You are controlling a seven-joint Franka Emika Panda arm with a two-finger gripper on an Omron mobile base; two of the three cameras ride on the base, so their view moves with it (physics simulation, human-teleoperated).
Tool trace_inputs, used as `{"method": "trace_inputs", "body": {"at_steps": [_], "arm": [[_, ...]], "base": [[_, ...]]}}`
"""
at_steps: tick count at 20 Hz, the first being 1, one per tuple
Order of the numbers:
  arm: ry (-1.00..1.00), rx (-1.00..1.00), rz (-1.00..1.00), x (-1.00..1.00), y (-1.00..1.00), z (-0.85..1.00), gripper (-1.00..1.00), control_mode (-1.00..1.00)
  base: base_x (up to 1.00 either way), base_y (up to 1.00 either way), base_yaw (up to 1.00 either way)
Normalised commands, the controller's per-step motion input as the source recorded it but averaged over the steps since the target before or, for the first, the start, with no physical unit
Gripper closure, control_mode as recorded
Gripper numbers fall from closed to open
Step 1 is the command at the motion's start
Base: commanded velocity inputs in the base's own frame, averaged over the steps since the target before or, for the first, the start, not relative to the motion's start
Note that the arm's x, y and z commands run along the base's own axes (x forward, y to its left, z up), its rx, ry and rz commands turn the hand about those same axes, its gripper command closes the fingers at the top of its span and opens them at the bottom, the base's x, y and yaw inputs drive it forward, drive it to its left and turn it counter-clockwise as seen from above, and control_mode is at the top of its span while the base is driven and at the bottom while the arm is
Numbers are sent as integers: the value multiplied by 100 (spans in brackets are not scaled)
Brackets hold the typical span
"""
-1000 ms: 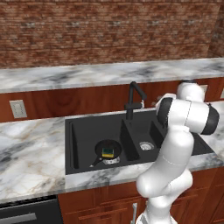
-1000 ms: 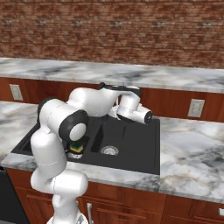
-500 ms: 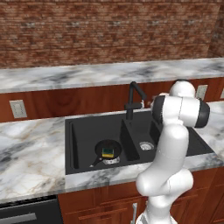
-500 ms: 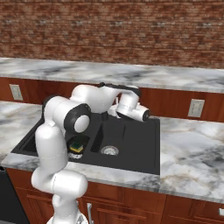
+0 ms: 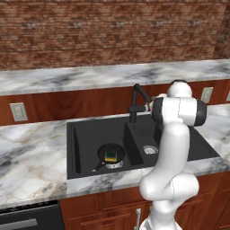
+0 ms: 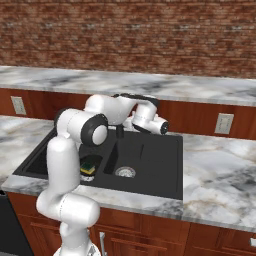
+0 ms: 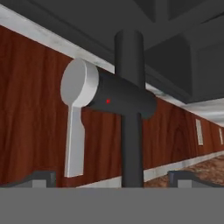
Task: Pick the pan and sponge and place them into the sink. Then turn on the water.
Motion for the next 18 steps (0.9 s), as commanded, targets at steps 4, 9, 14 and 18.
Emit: {"method": "trace_inputs", "body": {"at_steps": [4, 9, 14, 18], "arm": [[0, 2, 0, 41, 0, -24, -100, -100], [0, 1, 0, 37, 0, -24, -100, -100], [0, 2, 0, 42, 0, -13, -100, -100], [0, 3, 0, 38, 0, -8, -100, -100]], "base": [[0, 0, 0], [0, 0, 0], [0, 0, 0], [0, 0, 0]]}}
